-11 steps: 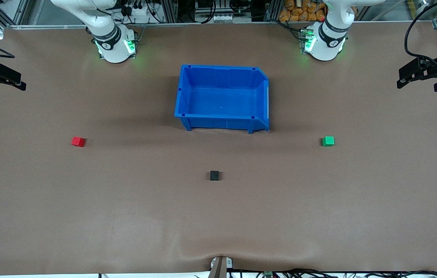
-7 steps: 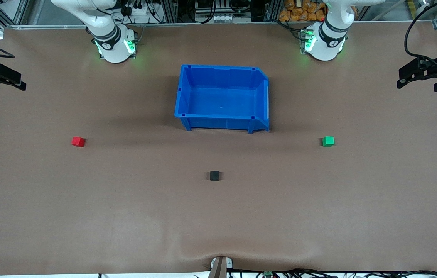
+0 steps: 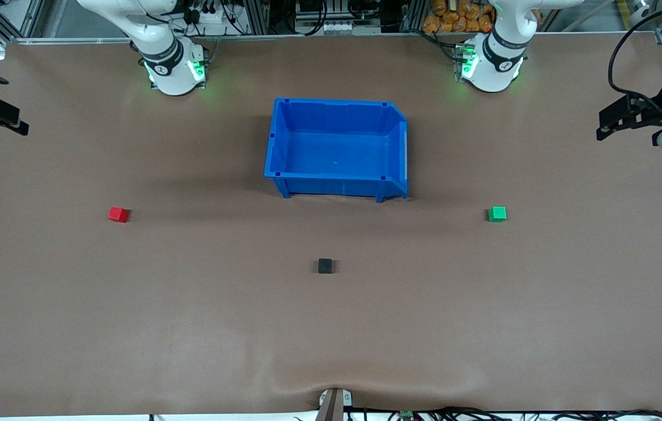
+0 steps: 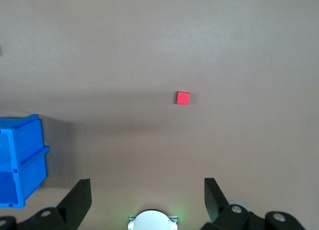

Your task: Attach green and red cubes to black cube

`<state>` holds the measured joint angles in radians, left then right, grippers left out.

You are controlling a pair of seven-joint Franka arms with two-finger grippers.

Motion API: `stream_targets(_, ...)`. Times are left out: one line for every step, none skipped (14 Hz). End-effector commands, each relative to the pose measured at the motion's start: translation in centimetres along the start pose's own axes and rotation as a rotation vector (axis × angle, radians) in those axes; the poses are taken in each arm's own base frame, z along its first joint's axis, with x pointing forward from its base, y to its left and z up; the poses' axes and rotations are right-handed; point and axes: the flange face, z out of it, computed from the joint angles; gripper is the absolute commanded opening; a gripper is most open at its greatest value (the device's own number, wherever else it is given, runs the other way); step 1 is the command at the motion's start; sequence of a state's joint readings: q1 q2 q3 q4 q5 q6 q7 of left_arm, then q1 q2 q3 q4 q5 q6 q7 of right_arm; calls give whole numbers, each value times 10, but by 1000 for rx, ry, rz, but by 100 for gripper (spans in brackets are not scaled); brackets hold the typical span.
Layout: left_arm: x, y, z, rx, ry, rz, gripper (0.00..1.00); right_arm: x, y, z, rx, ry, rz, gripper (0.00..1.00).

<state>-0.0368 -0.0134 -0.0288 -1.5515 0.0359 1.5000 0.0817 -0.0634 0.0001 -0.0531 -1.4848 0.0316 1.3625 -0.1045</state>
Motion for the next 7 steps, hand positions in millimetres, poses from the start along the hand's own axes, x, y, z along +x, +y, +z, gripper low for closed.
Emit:
stream_targets(10, 2, 14, -21, -29, 23, 100, 27, 4, 16, 16, -31, -8, 100)
stream_targets(10, 4, 24, -23, -50, 25, 100, 33, -1, 14, 9, -17, -21, 100)
stream_targets(10, 6, 32, -24, -67, 20, 100, 38, -7, 19, -2, -20, -34, 100)
stream_targets(10, 7, 38, -24, -76, 19, 100, 46, -5, 24, -24, -19, -35, 100)
stream_targets(11, 8, 45, -23, -84, 22, 100, 52, 2, 30, -22, -13, -33, 100)
stream_targets(12, 8, 56, -24, -87, 21, 100, 59, 5, 39, -17, -18, -33, 100)
stream_targets(14, 14, 69, -23, -93, 31, 100, 69, 6, 57, -15, -35, -29, 100)
